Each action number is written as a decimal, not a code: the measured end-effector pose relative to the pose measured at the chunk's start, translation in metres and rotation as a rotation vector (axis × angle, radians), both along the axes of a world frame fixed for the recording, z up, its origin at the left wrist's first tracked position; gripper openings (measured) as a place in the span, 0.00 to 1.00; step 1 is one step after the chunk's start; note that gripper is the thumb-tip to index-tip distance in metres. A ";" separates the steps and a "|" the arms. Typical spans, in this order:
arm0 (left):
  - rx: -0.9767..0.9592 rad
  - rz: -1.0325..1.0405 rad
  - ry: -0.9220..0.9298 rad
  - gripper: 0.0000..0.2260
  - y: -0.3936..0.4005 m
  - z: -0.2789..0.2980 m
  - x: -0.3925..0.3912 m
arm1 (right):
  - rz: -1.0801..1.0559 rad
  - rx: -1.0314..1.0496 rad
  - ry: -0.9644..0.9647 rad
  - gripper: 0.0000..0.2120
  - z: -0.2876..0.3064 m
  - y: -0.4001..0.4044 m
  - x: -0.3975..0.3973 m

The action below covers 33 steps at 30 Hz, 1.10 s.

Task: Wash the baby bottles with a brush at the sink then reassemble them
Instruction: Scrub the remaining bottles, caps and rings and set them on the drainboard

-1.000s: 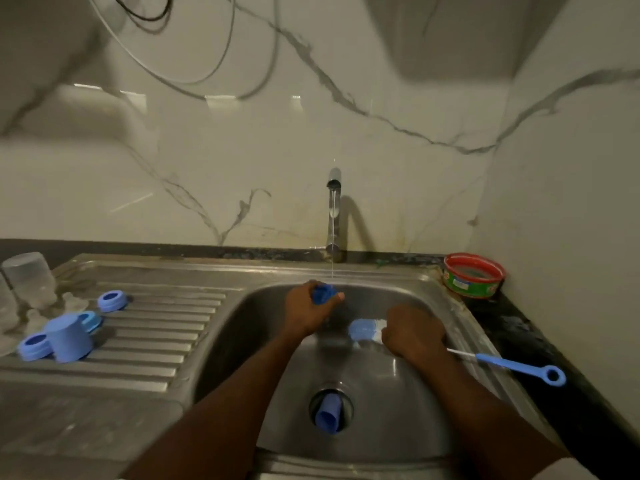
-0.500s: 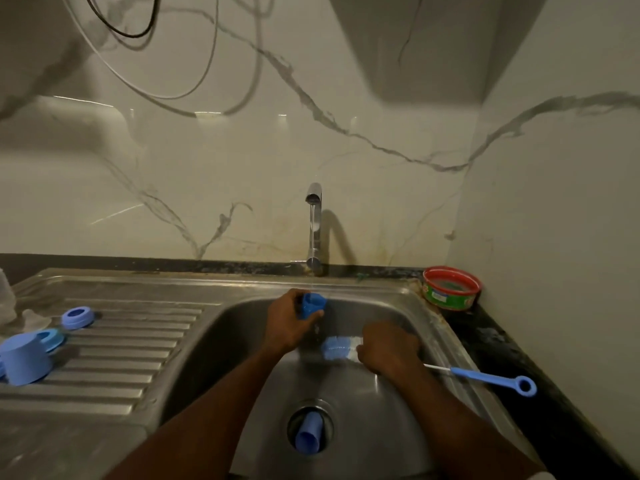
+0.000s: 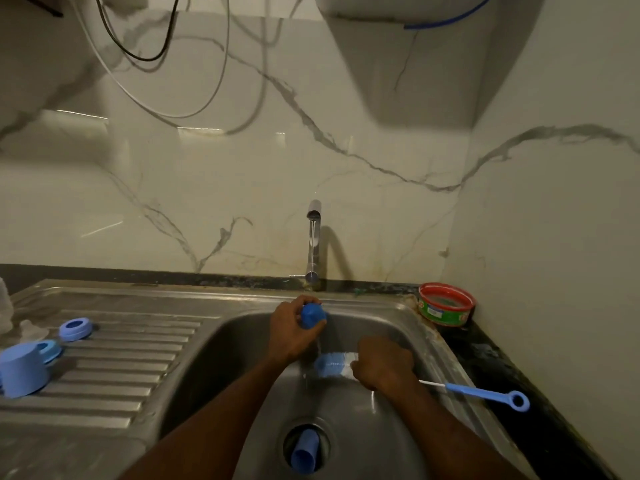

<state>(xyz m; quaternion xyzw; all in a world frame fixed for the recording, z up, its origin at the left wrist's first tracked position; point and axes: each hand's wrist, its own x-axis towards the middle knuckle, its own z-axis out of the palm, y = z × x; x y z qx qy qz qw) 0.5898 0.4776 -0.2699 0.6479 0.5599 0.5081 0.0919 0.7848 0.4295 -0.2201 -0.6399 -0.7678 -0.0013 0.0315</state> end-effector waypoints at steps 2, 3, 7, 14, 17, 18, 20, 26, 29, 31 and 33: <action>-0.042 0.013 -0.023 0.23 0.001 -0.003 -0.001 | -0.032 0.028 0.029 0.16 0.002 0.001 0.000; -0.071 0.012 -0.041 0.24 0.002 -0.004 -0.001 | -0.055 0.047 0.059 0.15 0.006 0.000 0.000; -0.175 0.051 -0.150 0.22 0.003 -0.006 -0.004 | -0.081 0.162 0.189 0.13 0.023 -0.004 0.005; -0.172 -0.068 -0.159 0.22 -0.007 0.003 0.005 | 0.009 0.264 0.212 0.18 0.037 -0.012 -0.020; -0.187 -0.171 -0.215 0.21 -0.015 0.014 0.016 | -0.033 0.287 0.202 0.17 0.042 -0.006 -0.028; -0.189 -0.185 -0.221 0.20 -0.017 0.018 0.018 | -0.047 0.304 0.197 0.17 0.045 -0.003 -0.027; -0.200 -0.175 -0.287 0.19 -0.018 0.020 0.017 | -0.038 0.351 0.183 0.17 0.046 0.000 -0.024; -0.220 -0.026 -0.356 0.21 -0.018 0.018 0.000 | 0.157 0.432 0.074 0.14 0.033 -0.010 -0.016; -0.235 -0.090 -0.355 0.20 -0.024 0.021 0.008 | 0.088 0.372 0.130 0.15 0.038 -0.003 -0.018; -0.237 -0.130 -0.354 0.22 -0.025 0.024 0.013 | 0.052 0.333 0.155 0.18 0.041 0.005 -0.018; -0.201 -0.089 -0.340 0.29 -0.022 0.020 0.008 | 0.103 0.308 0.162 0.17 0.038 0.006 -0.018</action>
